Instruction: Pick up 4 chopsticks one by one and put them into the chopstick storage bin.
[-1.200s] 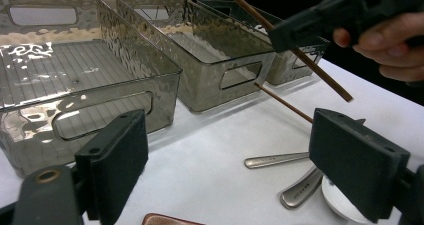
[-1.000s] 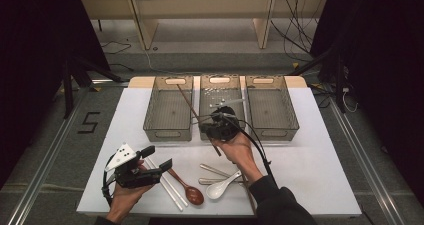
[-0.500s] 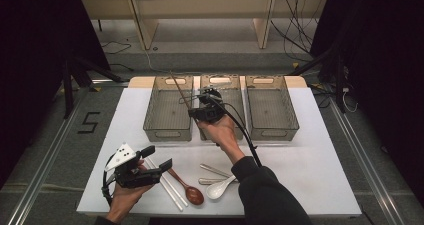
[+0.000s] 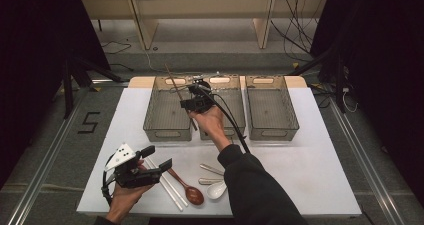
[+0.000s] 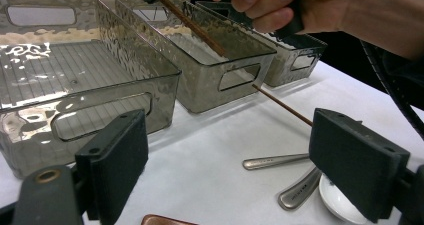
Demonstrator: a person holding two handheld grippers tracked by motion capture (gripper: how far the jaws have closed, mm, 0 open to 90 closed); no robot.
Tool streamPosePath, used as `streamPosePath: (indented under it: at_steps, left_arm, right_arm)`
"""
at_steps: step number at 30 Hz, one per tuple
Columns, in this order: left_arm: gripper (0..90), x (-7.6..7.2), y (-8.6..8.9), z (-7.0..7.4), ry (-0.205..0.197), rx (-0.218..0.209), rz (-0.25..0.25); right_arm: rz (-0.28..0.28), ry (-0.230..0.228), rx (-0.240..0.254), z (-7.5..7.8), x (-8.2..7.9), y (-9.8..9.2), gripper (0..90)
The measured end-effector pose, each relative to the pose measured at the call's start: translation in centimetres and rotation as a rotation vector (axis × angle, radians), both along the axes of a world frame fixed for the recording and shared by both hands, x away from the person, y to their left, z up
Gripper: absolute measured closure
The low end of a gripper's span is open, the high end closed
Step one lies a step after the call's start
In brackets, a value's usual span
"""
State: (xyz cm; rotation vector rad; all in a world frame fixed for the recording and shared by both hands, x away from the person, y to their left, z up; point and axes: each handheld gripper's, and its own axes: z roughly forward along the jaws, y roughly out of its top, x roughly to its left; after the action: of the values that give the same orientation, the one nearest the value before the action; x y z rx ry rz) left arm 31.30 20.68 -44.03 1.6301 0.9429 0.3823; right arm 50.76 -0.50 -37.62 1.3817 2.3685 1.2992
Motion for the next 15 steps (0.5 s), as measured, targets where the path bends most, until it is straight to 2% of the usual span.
streamPosePath:
  at_steps: [15]
  left_arm:
    - [15.4,0.0,0.0,0.1,-0.003,0.004,-0.004]
  right_arm:
    - [-0.03,0.003,-0.009,-0.7,1.6,1.3,84.4]
